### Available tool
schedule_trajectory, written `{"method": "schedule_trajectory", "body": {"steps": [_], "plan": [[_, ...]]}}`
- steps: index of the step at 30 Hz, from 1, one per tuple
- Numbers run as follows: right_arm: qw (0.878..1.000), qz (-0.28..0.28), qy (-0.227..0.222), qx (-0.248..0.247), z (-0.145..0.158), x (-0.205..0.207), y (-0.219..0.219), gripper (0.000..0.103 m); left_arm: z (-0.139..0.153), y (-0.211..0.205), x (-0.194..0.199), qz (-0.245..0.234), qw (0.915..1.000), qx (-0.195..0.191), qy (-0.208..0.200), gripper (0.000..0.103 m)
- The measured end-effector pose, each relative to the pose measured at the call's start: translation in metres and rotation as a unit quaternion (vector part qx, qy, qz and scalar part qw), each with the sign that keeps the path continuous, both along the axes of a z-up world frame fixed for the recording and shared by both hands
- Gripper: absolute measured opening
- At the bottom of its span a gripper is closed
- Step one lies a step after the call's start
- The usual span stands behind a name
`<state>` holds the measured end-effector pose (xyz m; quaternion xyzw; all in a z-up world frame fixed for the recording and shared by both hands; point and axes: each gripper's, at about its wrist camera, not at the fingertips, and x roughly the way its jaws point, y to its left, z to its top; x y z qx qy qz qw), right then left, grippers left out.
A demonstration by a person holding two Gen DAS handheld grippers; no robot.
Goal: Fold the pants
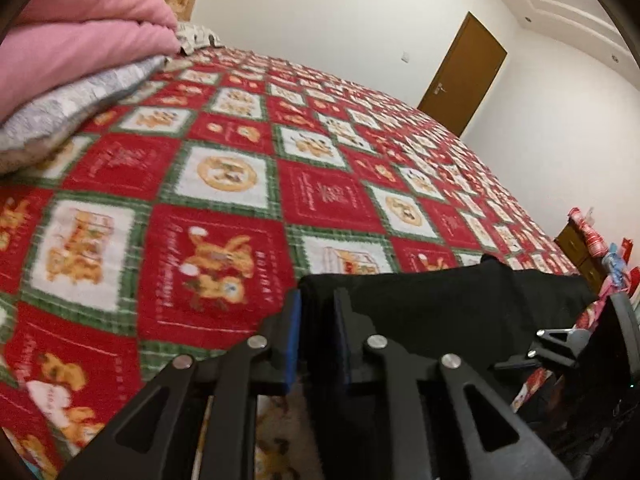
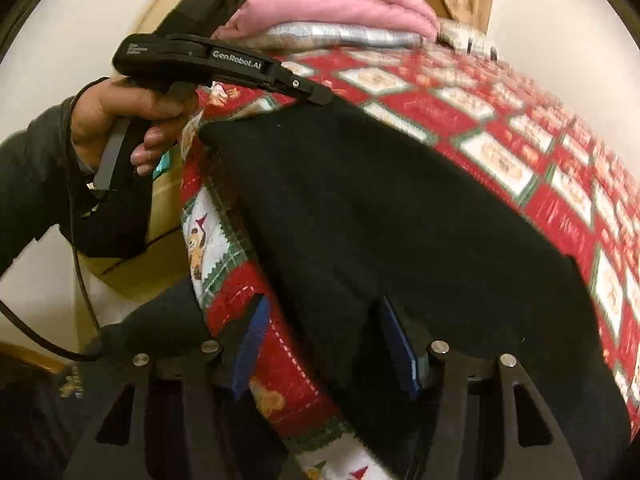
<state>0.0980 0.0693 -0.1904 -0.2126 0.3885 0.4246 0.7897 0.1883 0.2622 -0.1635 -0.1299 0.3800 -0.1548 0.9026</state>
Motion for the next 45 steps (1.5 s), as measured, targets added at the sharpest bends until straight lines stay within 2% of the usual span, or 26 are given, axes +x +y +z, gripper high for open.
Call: {"method": "schedule_trajectory", "body": {"steps": [3,5,8,12,14,17,18,20,22,23,25,28,31,32,35,40,42,44,45], "plan": [[1.0,-0.008,-0.01,0.009,0.016,-0.007,-0.018,0.058,0.009,0.006,-0.013,0.016,0.9993,0.033,0.001,0.033],[1.0,-0.021,-0.014,0.017,0.025,-0.011,-0.037,0.058,0.016,0.009,-0.028,0.028,0.9982,0.051,-0.013,0.049],[0.998,-0.06,-0.027,0.021,0.036,-0.011,-0.08,0.059,0.027,0.008,-0.046,0.047,0.9961,0.068,-0.031,0.056],[0.989,-0.145,-0.023,0.026,0.045,-0.003,-0.16,0.059,0.042,-0.02,-0.055,0.034,0.9969,0.043,-0.056,0.066],[0.977,-0.208,-0.021,0.033,0.052,0.002,-0.211,0.059,0.044,-0.046,-0.055,0.012,0.9974,0.036,-0.061,0.067],[0.943,-0.326,-0.011,0.062,0.063,0.003,-0.304,0.059,0.043,-0.096,-0.05,-0.042,0.9966,0.031,-0.063,0.067],[0.922,-0.38,-0.009,0.077,0.067,-0.001,-0.347,0.059,0.041,-0.116,-0.049,-0.062,0.9957,0.029,-0.063,0.067],[0.888,-0.451,-0.019,0.085,0.072,-0.008,-0.399,0.059,0.037,-0.152,-0.046,-0.102,0.9928,0.029,-0.057,0.067],[0.838,-0.538,-0.027,0.091,0.076,-0.024,-0.467,0.059,0.032,-0.19,-0.048,-0.138,0.9878,0.047,-0.056,0.067],[0.824,-0.558,-0.023,0.095,0.077,-0.028,-0.487,0.059,0.03,-0.209,-0.048,-0.156,0.9847,0.056,-0.055,0.067],[0.788,-0.603,-0.013,0.122,0.08,-0.044,-0.534,0.059,0.025,-0.24,-0.05,-0.188,0.979,0.06,-0.052,0.067],[0.75,-0.646,-0.022,0.14,0.084,-0.07,-0.575,0.059,0.02,-0.281,-0.056,-0.23,0.9694,0.07,-0.052,0.067],[0.727,-0.668,-0.02,0.159,0.079,-0.083,-0.602,0.059,0.018,-0.307,-0.06,-0.256,0.9626,0.075,-0.049,0.067],[0.723,-0.67,-0.014,0.168,0.076,-0.084,-0.608,0.059,0.017,-0.314,-0.061,-0.262,0.9607,0.077,-0.048,0.067],[0.72,-0.666,-0.006,0.195,0.068,-0.085,-0.616,0.059,0.01,-0.334,-0.064,-0.282,0.9536,0.097,-0.04,0.067],[0.716,-0.658,0.009,0.234,0.054,-0.078,-0.625,0.058,0.005,-0.348,-0.07,-0.295,0.9501,0.095,-0.036,0.067],[0.715,-0.659,0.003,0.236,0.053,-0.077,-0.627,0.046,0.003,-0.354,-0.073,-0.304,0.9474,0.093,-0.036,0.067],[0.717,-0.657,0.003,0.233,0.051,-0.072,-0.628,0.025,-0.001,-0.36,-0.076,-0.311,0.9449,0.096,-0.034,0.067],[0.719,-0.655,0.003,0.232,0.051,-0.069,-0.628,0.021,-0.004,-0.363,-0.077,-0.315,0.9431,0.101,-0.034,0.067]]}}
